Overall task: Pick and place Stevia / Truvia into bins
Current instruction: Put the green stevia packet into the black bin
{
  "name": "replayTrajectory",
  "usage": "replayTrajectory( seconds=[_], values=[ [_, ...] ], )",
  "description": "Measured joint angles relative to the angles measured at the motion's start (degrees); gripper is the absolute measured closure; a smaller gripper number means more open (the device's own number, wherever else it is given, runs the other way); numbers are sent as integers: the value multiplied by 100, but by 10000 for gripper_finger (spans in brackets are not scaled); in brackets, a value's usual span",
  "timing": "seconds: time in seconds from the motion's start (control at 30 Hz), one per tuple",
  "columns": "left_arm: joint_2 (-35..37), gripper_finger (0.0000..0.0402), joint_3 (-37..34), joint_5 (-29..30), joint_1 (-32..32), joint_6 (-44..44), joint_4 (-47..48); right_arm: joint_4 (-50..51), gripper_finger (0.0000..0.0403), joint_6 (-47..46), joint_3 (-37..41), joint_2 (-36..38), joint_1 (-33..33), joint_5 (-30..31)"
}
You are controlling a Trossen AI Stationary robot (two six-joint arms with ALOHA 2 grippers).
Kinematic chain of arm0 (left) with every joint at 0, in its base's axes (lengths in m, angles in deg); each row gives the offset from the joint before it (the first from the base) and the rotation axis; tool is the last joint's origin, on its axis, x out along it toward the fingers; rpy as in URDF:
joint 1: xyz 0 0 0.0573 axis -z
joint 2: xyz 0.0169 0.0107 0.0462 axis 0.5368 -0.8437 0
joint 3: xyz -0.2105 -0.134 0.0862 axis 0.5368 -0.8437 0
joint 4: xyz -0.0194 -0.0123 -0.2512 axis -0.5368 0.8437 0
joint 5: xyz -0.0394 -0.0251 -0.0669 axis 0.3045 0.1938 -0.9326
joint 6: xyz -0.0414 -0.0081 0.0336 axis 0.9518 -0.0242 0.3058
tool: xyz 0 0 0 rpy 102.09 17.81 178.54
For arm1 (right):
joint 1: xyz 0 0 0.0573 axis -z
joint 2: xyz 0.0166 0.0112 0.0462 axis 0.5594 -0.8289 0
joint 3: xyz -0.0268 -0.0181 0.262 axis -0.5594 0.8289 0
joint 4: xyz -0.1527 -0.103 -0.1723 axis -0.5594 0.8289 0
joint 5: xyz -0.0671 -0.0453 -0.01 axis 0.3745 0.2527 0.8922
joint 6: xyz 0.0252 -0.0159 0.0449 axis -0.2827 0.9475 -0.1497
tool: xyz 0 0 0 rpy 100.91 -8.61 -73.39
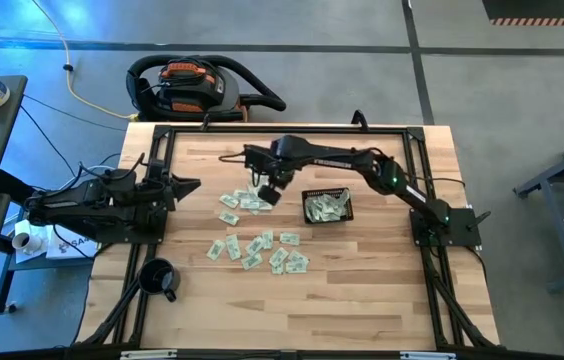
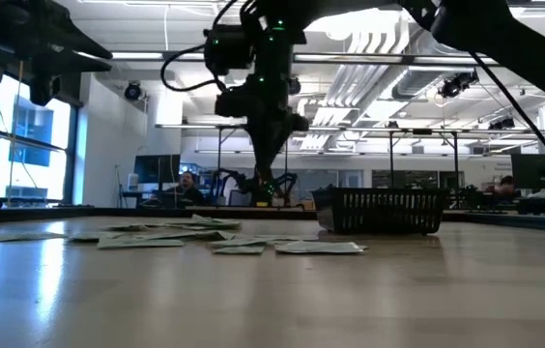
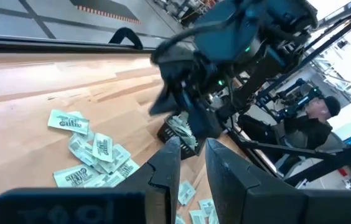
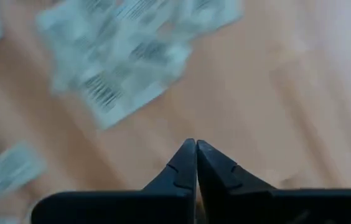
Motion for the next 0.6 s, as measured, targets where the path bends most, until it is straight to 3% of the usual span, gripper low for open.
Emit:
replayTrajectory(
  seconds=[0.27,0.37,0.47,0.6],
  values=[
    [0,291,-2,-153,-1,-77,27,620,331,651,583,4,-809,-1468],
    [0,291,-2,-153,-1,-92,31,509,285,929,695,26,-1268,-1424],
    [0,291,-2,-153,-1,-98,32,75,235,1249,981,26,-1670,-1000],
    [-2,291,-2,-155,-1,-98,33,-620,180,998,1512,26,-1703,-855]
  ],
)
